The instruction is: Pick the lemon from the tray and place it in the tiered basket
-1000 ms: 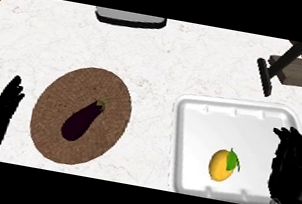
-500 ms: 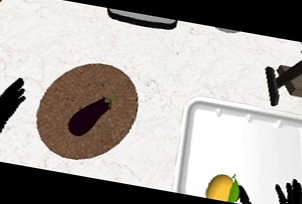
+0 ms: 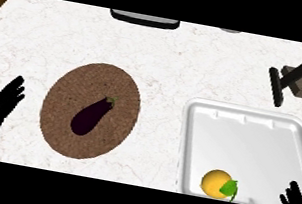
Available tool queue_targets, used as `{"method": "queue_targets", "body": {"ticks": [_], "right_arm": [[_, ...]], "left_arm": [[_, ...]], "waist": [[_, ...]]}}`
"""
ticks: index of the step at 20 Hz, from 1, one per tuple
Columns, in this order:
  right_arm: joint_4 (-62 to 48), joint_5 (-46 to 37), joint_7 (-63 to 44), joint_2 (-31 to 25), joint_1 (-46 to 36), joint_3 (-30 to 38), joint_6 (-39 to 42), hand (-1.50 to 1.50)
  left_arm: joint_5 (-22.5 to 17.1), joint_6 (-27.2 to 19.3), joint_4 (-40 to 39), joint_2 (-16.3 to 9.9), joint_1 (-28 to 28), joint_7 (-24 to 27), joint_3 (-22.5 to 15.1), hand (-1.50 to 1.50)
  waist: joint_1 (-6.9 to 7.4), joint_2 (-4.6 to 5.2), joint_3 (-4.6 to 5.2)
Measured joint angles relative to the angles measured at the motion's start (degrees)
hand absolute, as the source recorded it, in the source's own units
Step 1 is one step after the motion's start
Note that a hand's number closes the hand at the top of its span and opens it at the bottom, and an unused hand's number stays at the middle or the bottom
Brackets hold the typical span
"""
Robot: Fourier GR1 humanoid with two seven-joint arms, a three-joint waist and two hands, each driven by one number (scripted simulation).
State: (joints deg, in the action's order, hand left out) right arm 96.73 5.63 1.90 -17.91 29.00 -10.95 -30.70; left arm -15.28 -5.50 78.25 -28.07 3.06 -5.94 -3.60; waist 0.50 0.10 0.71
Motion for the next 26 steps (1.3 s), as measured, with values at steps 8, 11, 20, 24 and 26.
{"method": "queue_targets", "body": {"ticks": [8, 11, 20, 24, 26], "right_arm": [[13.8, -3.3, -29.2, -7.5, -5.6, -3.2, 1.1, -1.5], [15.8, -3.2, -36.6, -9.4, -7.1, -3.2, 3.0, -1.5], [20.3, -5.4, -46.1, -10.5, -2.9, -1.7, 6.3, -1.5], [18.7, -3.9, -42.7, -8.4, -1.1, -0.2, 9.1, -1.5], [17.3, -3.9, -41.4, -7.1, -1.2, -0.3, 10.1, -1.5]], "left_arm": [[0.6, 1.2, -0.5, 0.5, 0.3, 0.4, 0.9, 0.0], [0.6, 1.8, 0.0, 0.6, 0.6, 0.0, 1.7, 0.0], [2.7, 3.2, -1.4, 2.4, -0.2, -0.1, 3.9, 0.0], [3.8, 3.7, -0.2, 3.6, 1.0, -0.2, 4.4, 0.0], [3.8, 5.0, -0.3, 3.1, 1.1, -0.2, 5.6, 0.0]], "waist": [[-0.03, -0.02, -0.52], [-0.17, -0.06, -0.59], [-0.7, -0.15, -0.68], [-0.7, -0.17, -0.7], [-0.67, -0.16, -0.71]]}}
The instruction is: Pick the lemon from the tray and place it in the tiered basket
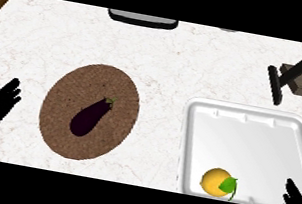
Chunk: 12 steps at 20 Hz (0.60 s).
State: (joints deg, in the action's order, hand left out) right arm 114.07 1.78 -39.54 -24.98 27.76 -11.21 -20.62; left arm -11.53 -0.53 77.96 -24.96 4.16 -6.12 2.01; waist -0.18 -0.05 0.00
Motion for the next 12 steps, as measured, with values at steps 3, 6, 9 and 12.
{"method": "queue_targets", "body": {"ticks": [3, 6, 9, 12], "right_arm": [[-0.9, 0.0, 2.3, 1.9, 1.1, 0.2, 1.4, -1.5], [-3.1, -0.3, 3.0, 3.4, -0.8, 1.0, 2.5, -1.5], [-3.9, -1.8, 4.0, 5.3, -0.6, 0.7, 2.4, -1.5], [-5.8, -2.5, 6.6, 6.7, -0.5, 1.1, 3.0, -1.5]], "left_arm": [[0.8, 0.7, 0.0, 0.7, -0.1, -0.5, 0.8, 0.0], [1.3, 1.4, 1.0, 1.0, 0.6, -0.6, 1.8, 0.0], [2.5, 1.3, 2.0, 2.0, 1.6, -0.7, 2.1, 0.0], [3.1, 1.8, 1.0, 2.6, -0.1, -1.5, 2.9, 0.0]], "waist": [[-0.02, 0.0, -0.02], [0.08, 0.0, 0.0], [0.08, 0.01, -0.02], [0.0, 0.01, 0.0]]}}
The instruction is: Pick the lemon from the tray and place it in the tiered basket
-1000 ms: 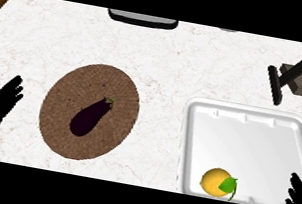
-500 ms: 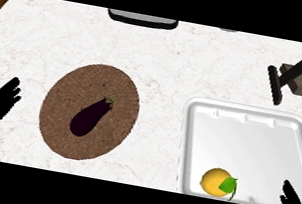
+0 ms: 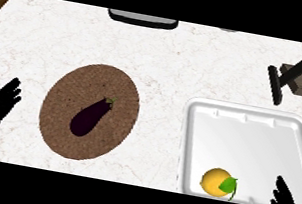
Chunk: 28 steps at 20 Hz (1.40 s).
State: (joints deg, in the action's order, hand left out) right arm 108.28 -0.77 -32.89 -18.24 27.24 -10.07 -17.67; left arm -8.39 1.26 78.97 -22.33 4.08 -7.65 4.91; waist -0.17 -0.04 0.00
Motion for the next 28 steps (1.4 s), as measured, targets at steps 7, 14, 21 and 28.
{"method": "queue_targets", "body": {"ticks": [7, 14, 21, 28], "right_arm": [[-4.8, -2.2, 1.5, 3.5, -4.2, 0.9, 1.1, -1.5], [-9.2, -3.7, 2.7, 6.8, -7.5, 1.5, 1.1, -1.5], [-12.2, -3.6, 1.7, 8.7, -10.3, 2.3, 2.0, -1.5], [-16.7, -6.2, 6.7, 11.1, -11.9, 0.7, 0.9, 1.5]], "left_arm": [[1.5, 2.0, -0.3, 0.8, -0.6, -0.4, 2.2, 0.0], [3.4, 2.4, 1.3, 2.6, -0.3, -1.3, 3.0, 0.0], [5.0, 2.8, -1.1, 4.2, -1.2, 0.4, 3.5, 0.0], [5.2, 3.4, -0.8, 4.4, -1.6, -0.4, 4.3, 0.0]], "waist": [[0.09, 0.01, 0.01], [0.05, -0.28, 0.48], [-0.25, -0.5, 0.84], [-0.2, -0.67, 1.13]]}}
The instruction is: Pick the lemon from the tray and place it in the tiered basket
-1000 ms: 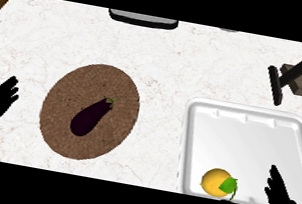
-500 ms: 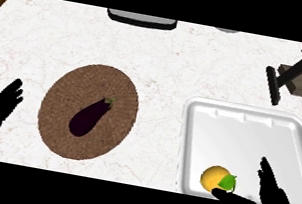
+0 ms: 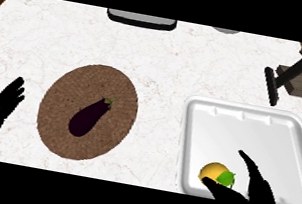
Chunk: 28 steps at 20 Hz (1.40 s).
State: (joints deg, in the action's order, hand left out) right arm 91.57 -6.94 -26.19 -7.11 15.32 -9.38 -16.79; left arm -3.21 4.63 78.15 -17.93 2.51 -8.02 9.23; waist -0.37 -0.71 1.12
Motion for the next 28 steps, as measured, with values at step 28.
{"method": "queue_targets", "body": {"ticks": [28], "right_arm": [[28.8, -32.7, -11.3, -22.5, -10.3, -8.1, 10.6, 1.5]], "left_arm": [[1.5, 2.6, 1.9, 0.2, 0.1, -1.4, 1.0, 0.0]], "waist": [[2.06, 0.24, -0.2]]}}
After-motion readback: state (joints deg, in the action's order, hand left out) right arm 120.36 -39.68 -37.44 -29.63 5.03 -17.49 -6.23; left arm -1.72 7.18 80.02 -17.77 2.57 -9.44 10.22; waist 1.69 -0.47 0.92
